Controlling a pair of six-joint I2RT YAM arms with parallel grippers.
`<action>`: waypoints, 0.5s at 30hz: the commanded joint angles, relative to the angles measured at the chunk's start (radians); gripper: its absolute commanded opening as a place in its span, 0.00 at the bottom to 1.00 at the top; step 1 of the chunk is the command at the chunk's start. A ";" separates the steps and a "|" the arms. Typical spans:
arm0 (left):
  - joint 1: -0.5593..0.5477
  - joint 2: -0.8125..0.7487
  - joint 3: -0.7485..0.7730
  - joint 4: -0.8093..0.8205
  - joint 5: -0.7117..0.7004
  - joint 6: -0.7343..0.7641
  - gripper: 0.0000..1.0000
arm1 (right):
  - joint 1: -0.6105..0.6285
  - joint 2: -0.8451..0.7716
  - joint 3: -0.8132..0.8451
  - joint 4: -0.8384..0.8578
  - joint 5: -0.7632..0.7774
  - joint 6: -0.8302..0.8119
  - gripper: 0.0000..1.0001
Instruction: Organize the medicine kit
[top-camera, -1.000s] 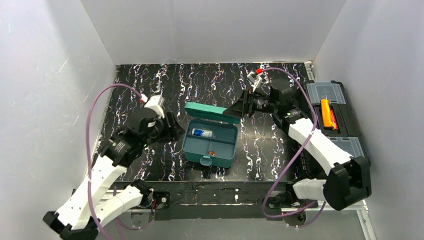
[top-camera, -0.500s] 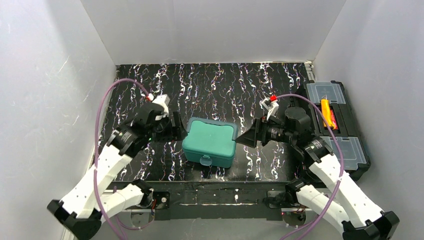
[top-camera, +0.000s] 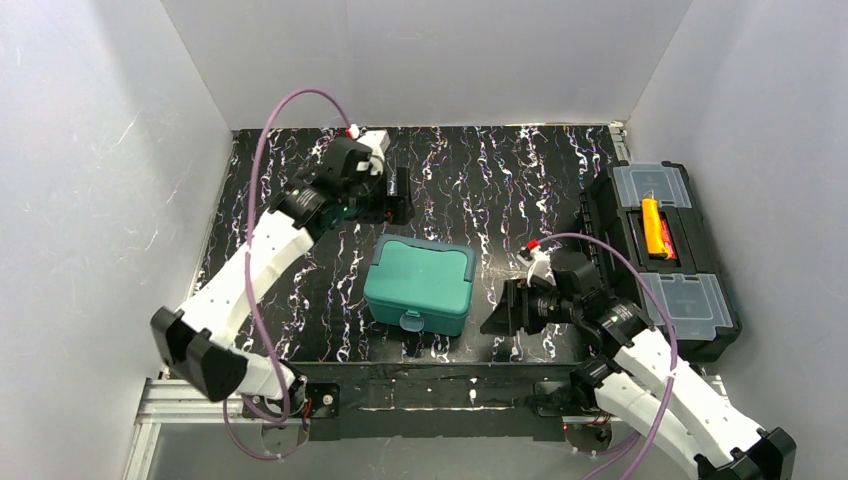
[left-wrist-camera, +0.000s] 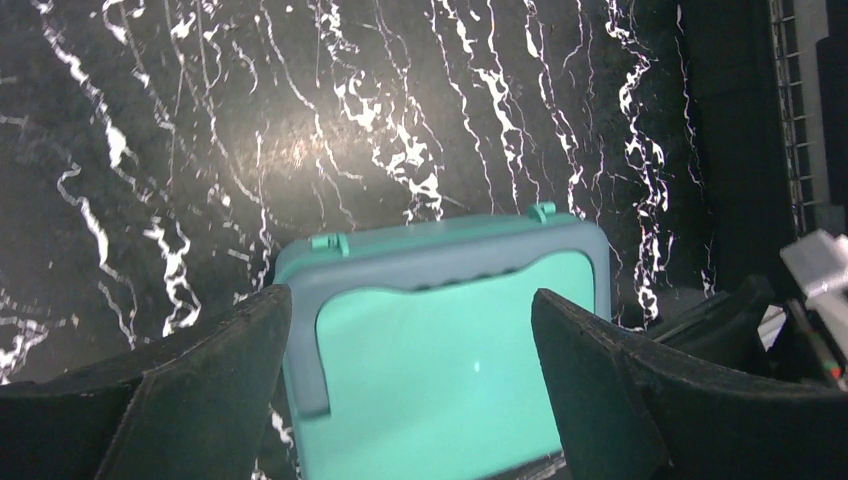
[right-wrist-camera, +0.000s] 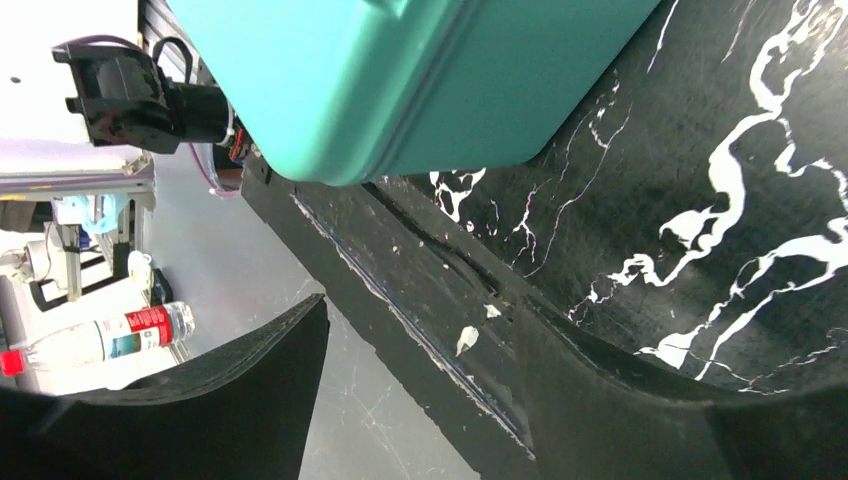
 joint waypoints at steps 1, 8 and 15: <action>0.026 0.117 0.079 0.026 0.082 0.070 0.89 | 0.064 -0.027 -0.044 0.039 0.049 0.070 0.71; 0.077 0.313 0.150 0.071 0.212 0.068 0.89 | 0.207 0.011 -0.152 0.278 0.134 0.322 0.51; 0.124 0.371 0.124 0.053 0.277 0.054 0.84 | 0.255 0.063 -0.159 0.431 0.210 0.440 0.35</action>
